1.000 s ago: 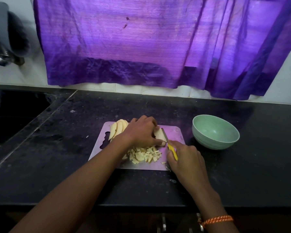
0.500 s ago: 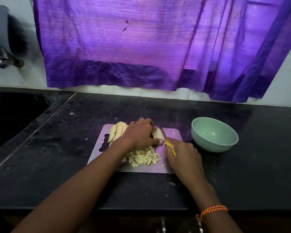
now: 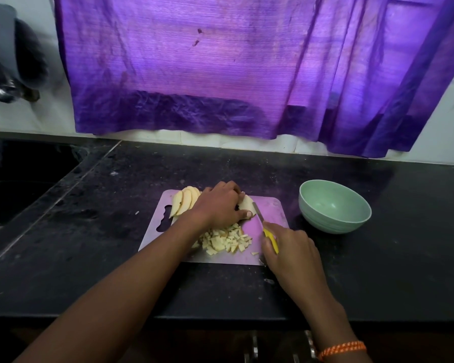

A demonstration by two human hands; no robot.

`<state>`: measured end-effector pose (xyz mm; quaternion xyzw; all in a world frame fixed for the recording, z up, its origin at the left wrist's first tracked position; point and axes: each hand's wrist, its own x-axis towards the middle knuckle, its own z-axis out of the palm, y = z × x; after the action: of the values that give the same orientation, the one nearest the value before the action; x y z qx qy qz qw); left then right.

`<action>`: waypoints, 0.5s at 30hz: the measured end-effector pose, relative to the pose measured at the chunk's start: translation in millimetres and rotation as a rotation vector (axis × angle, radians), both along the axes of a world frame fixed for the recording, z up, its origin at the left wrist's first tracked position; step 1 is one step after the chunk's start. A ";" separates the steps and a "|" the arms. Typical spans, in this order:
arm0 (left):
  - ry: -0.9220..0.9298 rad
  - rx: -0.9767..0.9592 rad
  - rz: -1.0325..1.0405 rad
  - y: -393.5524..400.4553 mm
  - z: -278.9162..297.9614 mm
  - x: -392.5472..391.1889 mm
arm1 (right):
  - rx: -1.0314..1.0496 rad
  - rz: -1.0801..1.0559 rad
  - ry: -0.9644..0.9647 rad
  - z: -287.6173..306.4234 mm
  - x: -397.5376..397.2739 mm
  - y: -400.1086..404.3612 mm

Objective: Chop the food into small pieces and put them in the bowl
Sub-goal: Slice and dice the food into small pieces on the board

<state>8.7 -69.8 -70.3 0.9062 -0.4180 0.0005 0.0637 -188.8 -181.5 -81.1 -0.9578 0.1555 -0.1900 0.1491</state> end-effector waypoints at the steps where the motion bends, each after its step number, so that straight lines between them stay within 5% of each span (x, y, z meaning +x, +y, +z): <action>1: -0.003 -0.002 0.003 0.1 -0.3 0.1 | 0.008 -0.002 0.000 -0.9 -4.8 0.3; 15: 0.052 -0.157 0.027 5.9 2.2 6.6 | 0.077 -0.041 -0.175 2.8 -4.9 -0.7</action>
<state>15.3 -63.9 -68.1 0.9036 -0.4028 0.0107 0.1452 -193.7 -182.1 -78.3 -0.9278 0.1687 -0.2698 0.1948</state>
